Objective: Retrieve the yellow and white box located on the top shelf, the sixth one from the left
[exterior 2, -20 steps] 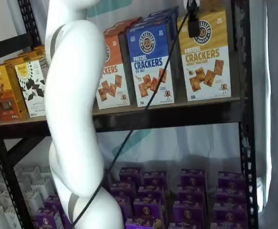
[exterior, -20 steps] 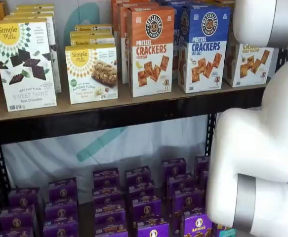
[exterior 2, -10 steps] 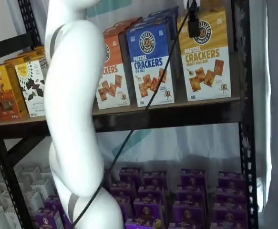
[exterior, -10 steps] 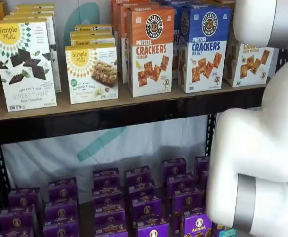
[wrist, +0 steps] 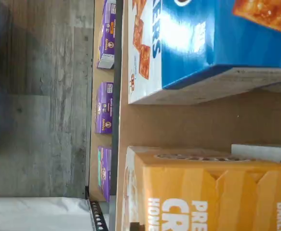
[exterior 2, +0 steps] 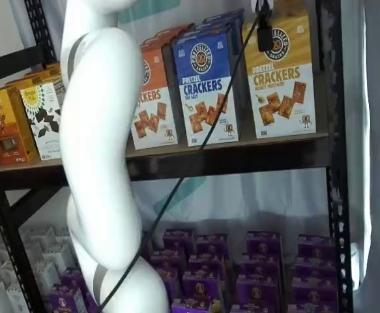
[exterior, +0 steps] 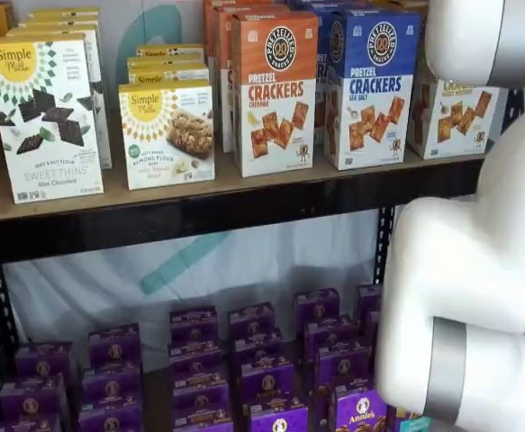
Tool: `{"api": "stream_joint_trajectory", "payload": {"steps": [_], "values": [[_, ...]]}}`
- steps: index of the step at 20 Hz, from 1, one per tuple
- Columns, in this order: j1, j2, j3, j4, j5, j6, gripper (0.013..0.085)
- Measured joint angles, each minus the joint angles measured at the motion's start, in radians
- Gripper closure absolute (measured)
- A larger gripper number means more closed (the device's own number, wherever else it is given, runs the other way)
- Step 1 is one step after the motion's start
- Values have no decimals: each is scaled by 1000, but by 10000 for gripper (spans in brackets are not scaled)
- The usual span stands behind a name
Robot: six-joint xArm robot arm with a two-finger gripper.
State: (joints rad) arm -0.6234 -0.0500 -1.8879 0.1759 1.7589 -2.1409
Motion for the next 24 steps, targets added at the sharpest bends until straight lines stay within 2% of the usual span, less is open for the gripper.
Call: {"api": "stream_joint_trajectory", "payload": {"steps": [1,12,15,17,21,24], "values": [[0,0,0,-2,0,0,410],[-22,-16,-24,23,36,-8,410],[-34,-17,-48,10,92,-17,410],[-55,-25,-65,6,153,-31,410],[-102,-63,-56,33,215,-57,410],[-128,-107,-24,31,252,-80,410]]}}
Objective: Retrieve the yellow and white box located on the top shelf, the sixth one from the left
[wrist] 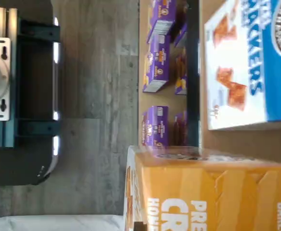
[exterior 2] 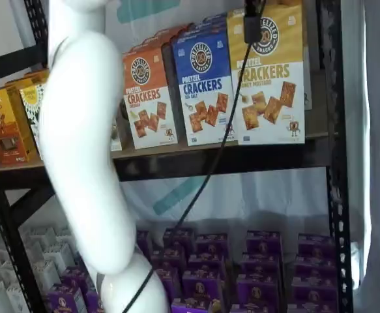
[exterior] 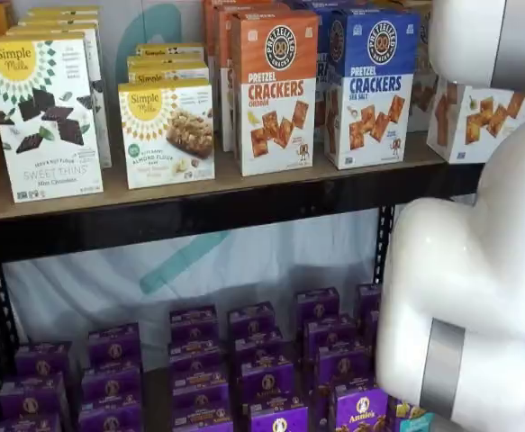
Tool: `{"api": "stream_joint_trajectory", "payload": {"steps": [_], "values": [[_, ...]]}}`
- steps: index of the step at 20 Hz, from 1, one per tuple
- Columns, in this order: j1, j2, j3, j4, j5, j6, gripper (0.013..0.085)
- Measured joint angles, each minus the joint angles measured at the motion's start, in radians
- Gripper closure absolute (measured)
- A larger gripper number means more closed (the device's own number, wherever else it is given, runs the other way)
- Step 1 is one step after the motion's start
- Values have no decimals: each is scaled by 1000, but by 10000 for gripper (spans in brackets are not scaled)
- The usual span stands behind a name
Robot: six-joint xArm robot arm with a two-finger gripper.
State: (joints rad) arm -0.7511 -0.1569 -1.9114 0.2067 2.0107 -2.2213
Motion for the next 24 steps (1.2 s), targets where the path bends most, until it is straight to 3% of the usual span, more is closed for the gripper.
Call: {"api": "stream_joint_trajectory", "payload": {"steps": [5,9,15,24], "values": [[2,-153,187,-39,-35,-23,410],[36,-269,330,-50,-61,1,410],[152,-409,483,-86,-55,101,410],[277,-500,581,-96,-55,223,410]]}}
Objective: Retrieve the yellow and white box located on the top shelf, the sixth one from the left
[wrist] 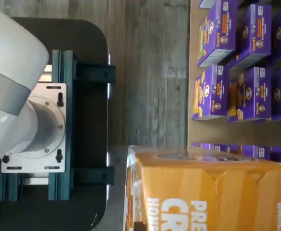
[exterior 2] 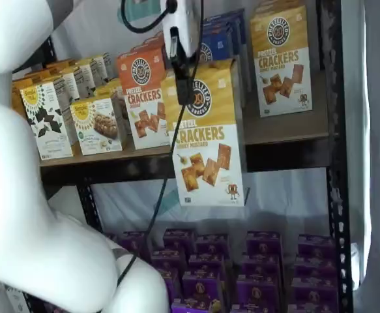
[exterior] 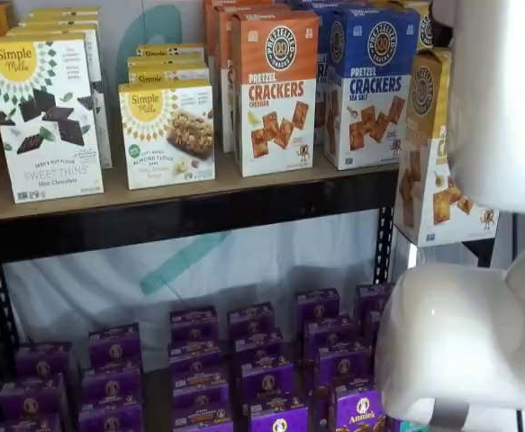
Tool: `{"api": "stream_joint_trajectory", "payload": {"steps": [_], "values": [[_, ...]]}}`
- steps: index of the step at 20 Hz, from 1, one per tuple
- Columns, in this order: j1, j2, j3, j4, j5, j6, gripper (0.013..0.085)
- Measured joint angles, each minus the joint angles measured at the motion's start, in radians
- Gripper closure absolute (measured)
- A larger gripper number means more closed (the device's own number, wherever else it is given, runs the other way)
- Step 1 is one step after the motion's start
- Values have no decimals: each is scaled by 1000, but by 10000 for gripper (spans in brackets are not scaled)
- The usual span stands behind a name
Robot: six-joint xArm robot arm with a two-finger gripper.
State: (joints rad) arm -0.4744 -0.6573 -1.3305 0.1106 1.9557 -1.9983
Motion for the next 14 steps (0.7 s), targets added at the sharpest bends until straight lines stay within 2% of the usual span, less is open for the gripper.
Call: {"api": "stream_joint_trajectory", "payload": {"steps": [5,14], "values": [[31,-18,26,0,-12,31,410],[42,-10,24,-4,-14,41,410]]}}
